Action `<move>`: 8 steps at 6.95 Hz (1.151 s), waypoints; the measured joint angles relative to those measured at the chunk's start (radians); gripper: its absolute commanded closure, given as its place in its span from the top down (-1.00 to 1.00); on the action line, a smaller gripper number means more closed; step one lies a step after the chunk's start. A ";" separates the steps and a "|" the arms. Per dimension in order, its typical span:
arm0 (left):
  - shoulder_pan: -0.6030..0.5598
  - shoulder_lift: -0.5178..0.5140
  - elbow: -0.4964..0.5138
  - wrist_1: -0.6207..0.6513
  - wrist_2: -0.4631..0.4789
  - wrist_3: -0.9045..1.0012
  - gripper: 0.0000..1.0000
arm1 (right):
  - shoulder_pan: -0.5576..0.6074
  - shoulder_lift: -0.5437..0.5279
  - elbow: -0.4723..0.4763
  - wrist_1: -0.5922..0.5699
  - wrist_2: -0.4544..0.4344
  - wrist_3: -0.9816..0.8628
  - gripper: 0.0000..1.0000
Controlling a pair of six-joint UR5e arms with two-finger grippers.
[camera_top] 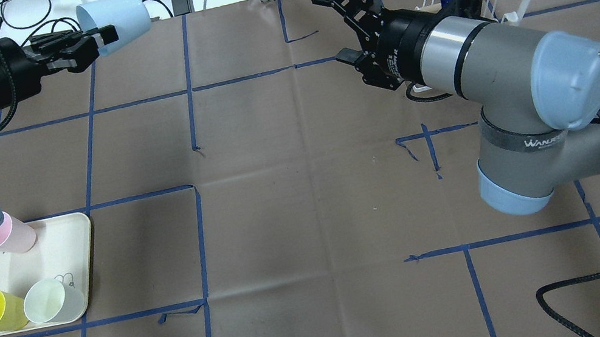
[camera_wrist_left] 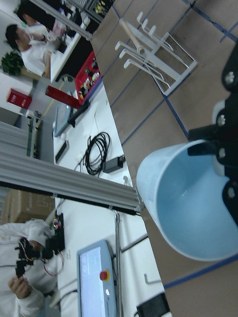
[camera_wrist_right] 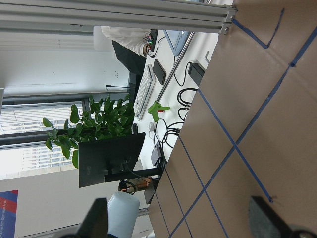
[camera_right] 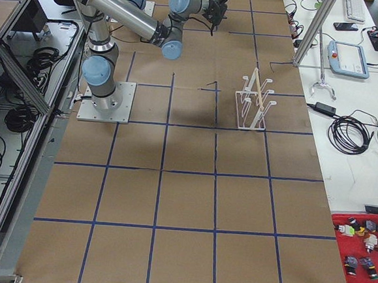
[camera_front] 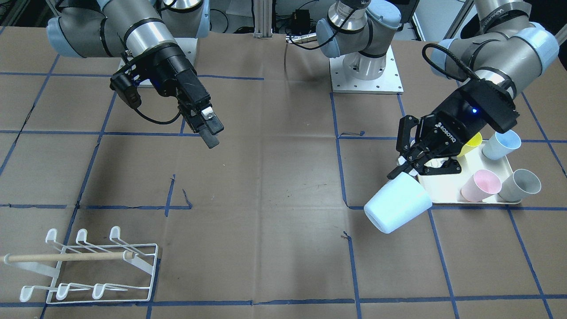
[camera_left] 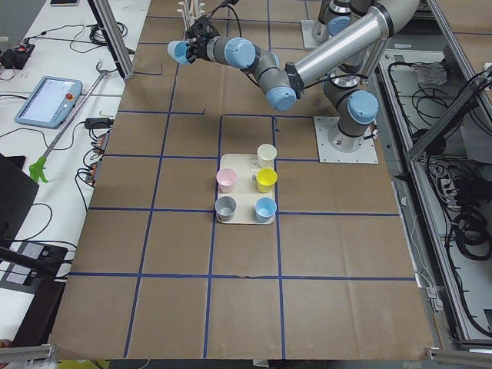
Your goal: Transfer IKEA cup to right arm and place on rack
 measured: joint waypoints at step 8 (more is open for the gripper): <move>-0.182 -0.228 -0.103 0.817 -0.106 -0.350 -0.88 | 0.000 0.031 0.008 -0.016 0.006 0.009 0.99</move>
